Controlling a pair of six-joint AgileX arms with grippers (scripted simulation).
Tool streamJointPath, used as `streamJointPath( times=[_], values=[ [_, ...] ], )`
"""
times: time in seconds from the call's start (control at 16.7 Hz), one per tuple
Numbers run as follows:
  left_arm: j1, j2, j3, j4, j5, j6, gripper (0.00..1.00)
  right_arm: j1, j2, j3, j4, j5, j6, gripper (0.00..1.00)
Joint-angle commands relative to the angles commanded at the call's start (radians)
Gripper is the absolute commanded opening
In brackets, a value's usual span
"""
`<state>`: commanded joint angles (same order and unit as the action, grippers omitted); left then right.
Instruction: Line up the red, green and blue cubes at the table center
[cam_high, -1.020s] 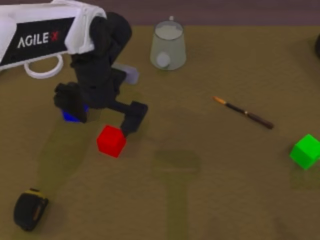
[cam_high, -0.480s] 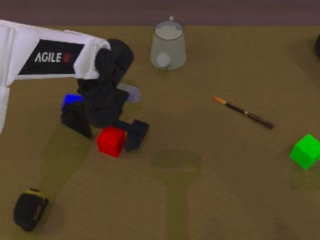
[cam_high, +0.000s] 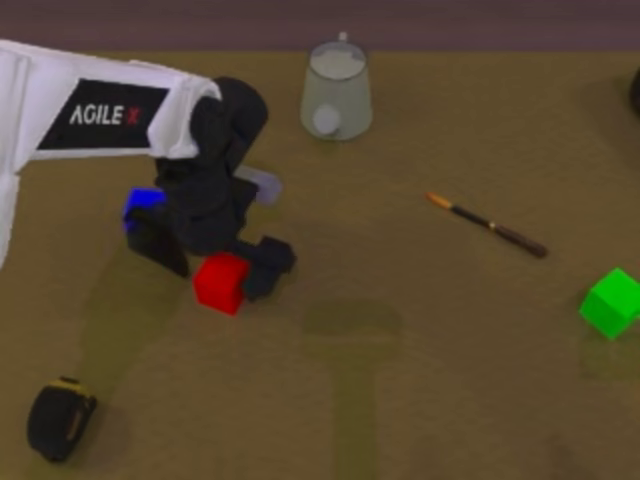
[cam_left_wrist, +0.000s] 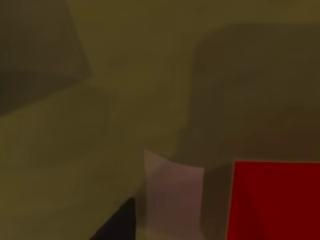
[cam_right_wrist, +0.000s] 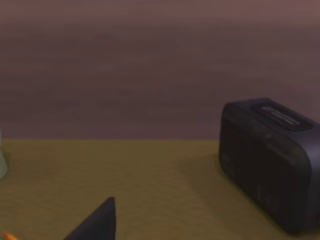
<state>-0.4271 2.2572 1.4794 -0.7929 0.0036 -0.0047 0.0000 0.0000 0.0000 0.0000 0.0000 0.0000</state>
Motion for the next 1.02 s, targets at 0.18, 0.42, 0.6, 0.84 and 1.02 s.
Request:
streamJointPath(
  times=[0.18, 0.42, 0.6, 0.84, 1.02],
  values=[
    [0.000, 0.000, 0.000, 0.000, 0.000, 0.000, 0.25, 0.000, 0.000, 0.000, 0.000, 0.000, 0.000, 1.00],
    [0.000, 0.000, 0.000, 0.000, 0.000, 0.000, 0.00, 0.000, 0.000, 0.000, 0.000, 0.000, 0.000, 1.00],
    [0.000, 0.000, 0.000, 0.000, 0.000, 0.000, 0.00, 0.000, 0.000, 0.000, 0.000, 0.000, 0.000, 1.00],
    [0.000, 0.000, 0.000, 0.000, 0.000, 0.000, 0.00, 0.000, 0.000, 0.000, 0.000, 0.000, 0.000, 1.00],
    [0.002, -0.038, 0.024, -0.029, -0.001, 0.001, 0.00, 0.000, 0.000, 0.000, 0.000, 0.000, 0.000, 1.00]
  ],
)
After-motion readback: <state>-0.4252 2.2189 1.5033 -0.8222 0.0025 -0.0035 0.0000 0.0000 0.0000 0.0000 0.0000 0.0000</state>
